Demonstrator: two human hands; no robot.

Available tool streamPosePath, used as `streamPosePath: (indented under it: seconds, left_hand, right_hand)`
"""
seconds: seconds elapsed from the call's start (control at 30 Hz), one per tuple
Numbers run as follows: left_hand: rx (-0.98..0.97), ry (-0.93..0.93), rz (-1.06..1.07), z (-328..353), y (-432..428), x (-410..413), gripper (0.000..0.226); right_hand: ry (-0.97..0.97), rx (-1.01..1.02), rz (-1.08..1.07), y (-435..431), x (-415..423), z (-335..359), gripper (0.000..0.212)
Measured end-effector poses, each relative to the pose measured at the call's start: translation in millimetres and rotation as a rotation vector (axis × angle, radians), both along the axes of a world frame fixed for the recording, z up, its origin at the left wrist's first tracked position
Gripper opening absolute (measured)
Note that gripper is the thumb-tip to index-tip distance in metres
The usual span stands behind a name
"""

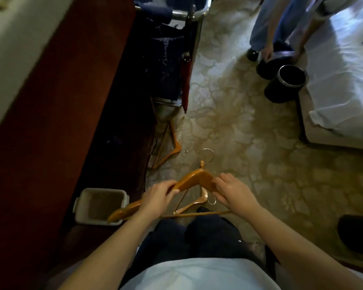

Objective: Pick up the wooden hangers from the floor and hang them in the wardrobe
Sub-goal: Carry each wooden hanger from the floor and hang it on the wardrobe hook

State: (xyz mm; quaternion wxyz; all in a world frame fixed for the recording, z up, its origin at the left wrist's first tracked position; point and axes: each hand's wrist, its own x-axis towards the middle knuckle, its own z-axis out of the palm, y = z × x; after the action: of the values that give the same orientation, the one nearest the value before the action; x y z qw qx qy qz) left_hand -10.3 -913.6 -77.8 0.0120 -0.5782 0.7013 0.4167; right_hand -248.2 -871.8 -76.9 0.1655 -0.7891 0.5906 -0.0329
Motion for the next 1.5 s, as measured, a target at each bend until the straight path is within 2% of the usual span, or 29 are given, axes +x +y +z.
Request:
streamPosePath:
  seconds: [0.13,0.2,0.27,0.5,0.63,0.8,0.97,1.27,1.4,1.5]
  left_hand:
    - [0.012,0.046,0.163,2.5,15.9,14.7,0.021]
    - [0.028,0.083,0.257,5.7,24.5,16.8,0.019]
    - [0.031,0.107,0.358,8.8,32.3,14.7,0.023]
    - [0.063,0.206,0.644,14.4,63.2,-22.6,0.030]
    - [0.018,0.188,0.789,15.1,94.7,-43.9,0.027]
    - [-0.017,0.127,1.032,11.1,155.2,-52.3,0.024]
    - [-0.023,0.114,1.220,11.6,218.1,-50.0,0.006]
    - [-0.049,0.111,1.618,11.0,349.2,-57.0,0.003]
    - [-0.038,0.109,1.741,5.8,419.6,-67.3,0.005]
    - [-0.009,0.086,1.799,3.9,479.5,-74.2,0.010]
  right_hand:
    - [-0.143,0.176,-0.099,-17.4,11.3,0.2,0.035]
    - [-0.208,0.253,-0.104,-28.3,14.7,2.1,0.042]
    - [-0.227,0.341,-0.031,-39.7,14.4,3.3,0.048]
    - [-0.292,0.446,0.221,-77.0,-6.7,7.3,0.030]
    - [-0.292,0.457,0.400,-80.9,-6.7,8.7,0.031]
    - [-0.198,0.507,0.667,-68.9,24.8,6.3,0.023]
    - [-0.161,0.552,0.874,-35.7,70.9,8.5,0.025]
    - [0.033,0.583,1.235,71.0,160.9,11.8,0.030]
    - [0.138,0.625,1.371,143.8,189.5,11.7,0.026]
    - [0.243,0.625,1.418,207.6,200.8,9.1,0.029]
